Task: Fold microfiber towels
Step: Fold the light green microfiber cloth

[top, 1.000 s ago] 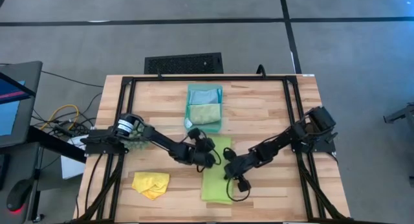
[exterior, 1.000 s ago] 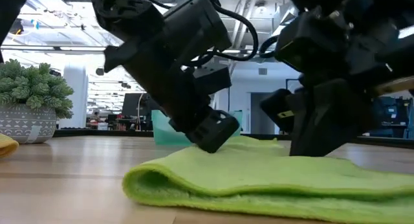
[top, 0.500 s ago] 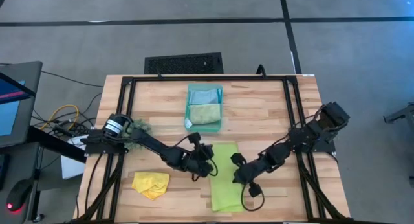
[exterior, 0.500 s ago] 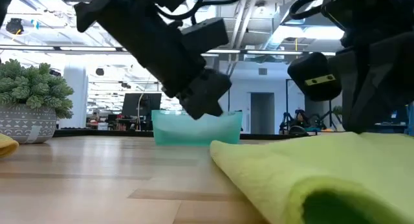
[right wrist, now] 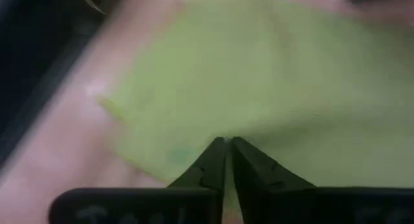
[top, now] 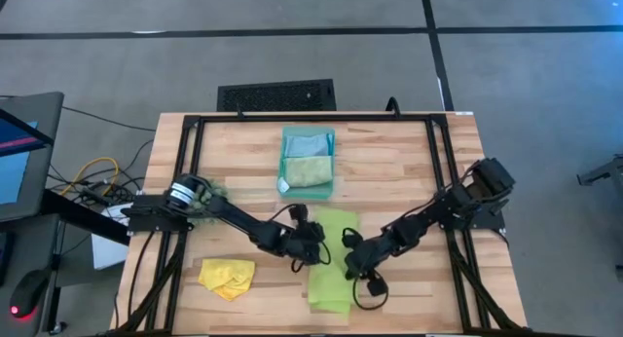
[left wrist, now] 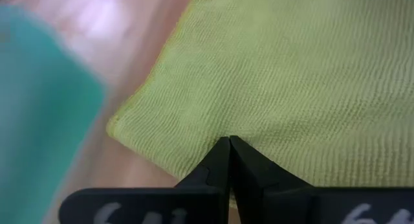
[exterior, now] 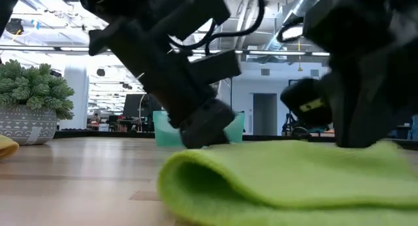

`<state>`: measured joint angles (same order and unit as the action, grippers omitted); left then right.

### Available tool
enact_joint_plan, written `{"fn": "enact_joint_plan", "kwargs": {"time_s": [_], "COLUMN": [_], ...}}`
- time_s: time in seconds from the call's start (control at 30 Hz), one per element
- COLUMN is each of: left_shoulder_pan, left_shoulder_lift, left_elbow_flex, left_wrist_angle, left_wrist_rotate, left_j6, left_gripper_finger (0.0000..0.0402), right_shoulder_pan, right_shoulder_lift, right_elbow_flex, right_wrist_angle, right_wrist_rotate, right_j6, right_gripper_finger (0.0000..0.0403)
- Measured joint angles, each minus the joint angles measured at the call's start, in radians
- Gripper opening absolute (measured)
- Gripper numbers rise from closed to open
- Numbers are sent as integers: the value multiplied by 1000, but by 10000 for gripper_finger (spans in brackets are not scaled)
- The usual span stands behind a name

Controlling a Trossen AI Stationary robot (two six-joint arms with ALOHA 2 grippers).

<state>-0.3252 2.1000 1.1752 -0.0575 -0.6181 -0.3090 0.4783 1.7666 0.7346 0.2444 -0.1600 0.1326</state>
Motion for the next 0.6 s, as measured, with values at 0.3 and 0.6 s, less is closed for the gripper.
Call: {"fn": "enact_joint_plan", "kwargs": {"time_s": [0.3, 0.6], "left_shoulder_pan": [-22, -69], "left_shoulder_lift": [-60, -122], "left_elbow_flex": [-5, 6], "left_wrist_angle": [-125, -240], "left_wrist_rotate": [-231, -330], "left_j6": [-62, -104], "left_gripper_finger": [0, 0], "right_shoulder_pan": [52, 88], "right_shoulder_lift": [-7, -56], "right_elbow_flex": [47, 55], "right_wrist_angle": [18, -131], "right_wrist_rotate": [-131, 34], "right_j6": [-32, -74], "right_gripper_finger": [131, 159]}}
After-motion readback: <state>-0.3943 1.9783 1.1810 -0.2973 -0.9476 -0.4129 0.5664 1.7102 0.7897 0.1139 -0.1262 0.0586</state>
